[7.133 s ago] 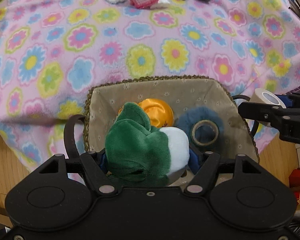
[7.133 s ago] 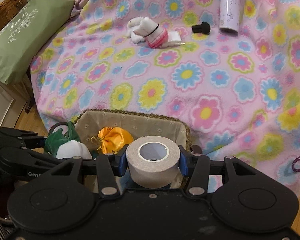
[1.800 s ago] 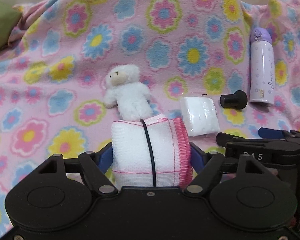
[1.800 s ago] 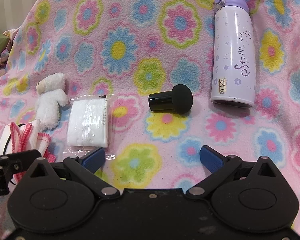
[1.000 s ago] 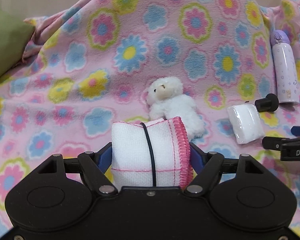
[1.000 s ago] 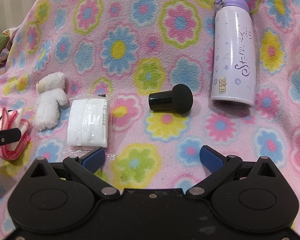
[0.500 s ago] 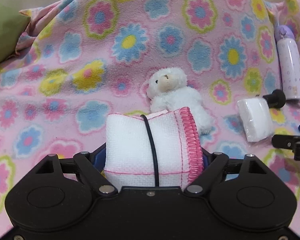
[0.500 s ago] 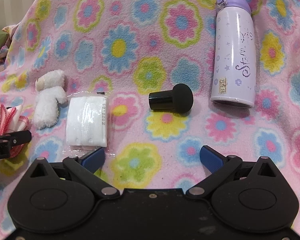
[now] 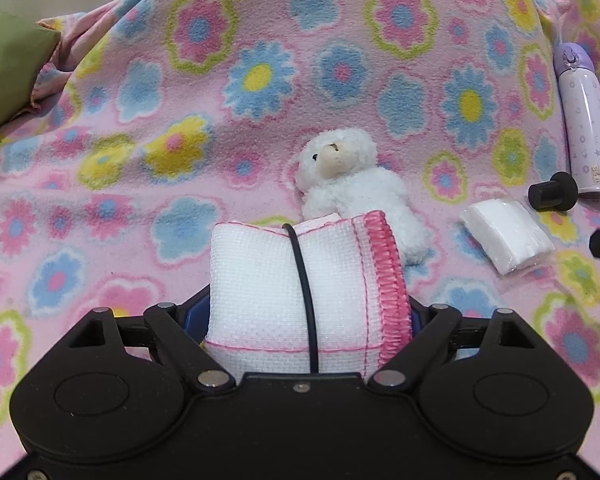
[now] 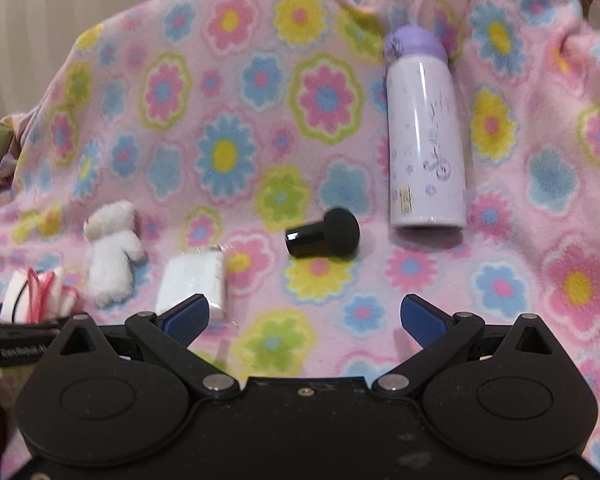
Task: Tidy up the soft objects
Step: 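Close the left gripper on the white sock bundle and lift it, then close the right gripper on the white tissue pack while the left holds the sock bundle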
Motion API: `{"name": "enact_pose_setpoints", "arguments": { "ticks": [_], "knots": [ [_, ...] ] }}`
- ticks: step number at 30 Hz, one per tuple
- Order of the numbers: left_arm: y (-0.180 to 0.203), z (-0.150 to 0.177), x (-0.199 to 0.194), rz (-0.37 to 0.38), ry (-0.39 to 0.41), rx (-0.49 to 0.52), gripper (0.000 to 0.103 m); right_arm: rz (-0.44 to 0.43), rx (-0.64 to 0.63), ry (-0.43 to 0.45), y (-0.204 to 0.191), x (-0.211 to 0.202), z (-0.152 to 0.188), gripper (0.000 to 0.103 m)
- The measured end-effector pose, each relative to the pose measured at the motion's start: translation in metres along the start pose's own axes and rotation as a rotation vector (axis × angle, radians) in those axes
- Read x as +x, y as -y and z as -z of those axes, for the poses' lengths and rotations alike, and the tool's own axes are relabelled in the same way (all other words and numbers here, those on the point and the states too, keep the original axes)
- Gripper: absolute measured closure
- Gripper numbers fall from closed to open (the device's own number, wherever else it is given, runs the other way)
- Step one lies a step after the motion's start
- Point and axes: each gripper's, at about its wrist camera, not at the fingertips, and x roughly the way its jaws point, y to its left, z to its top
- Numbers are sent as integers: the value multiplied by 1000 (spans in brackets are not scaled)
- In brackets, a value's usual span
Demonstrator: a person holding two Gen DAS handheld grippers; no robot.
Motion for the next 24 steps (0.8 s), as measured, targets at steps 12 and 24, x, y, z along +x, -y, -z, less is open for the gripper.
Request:
{"name": "enact_pose_setpoints", "arguments": {
  "ticks": [12,24],
  "knots": [
    [0,0,0,0,1,-2,19,-75,-123,-51,-60,36,-19,2],
    [-1,0,0,2,3,-10,19,-64,-182,-147,-78,75,-15,12]
  ]
}}
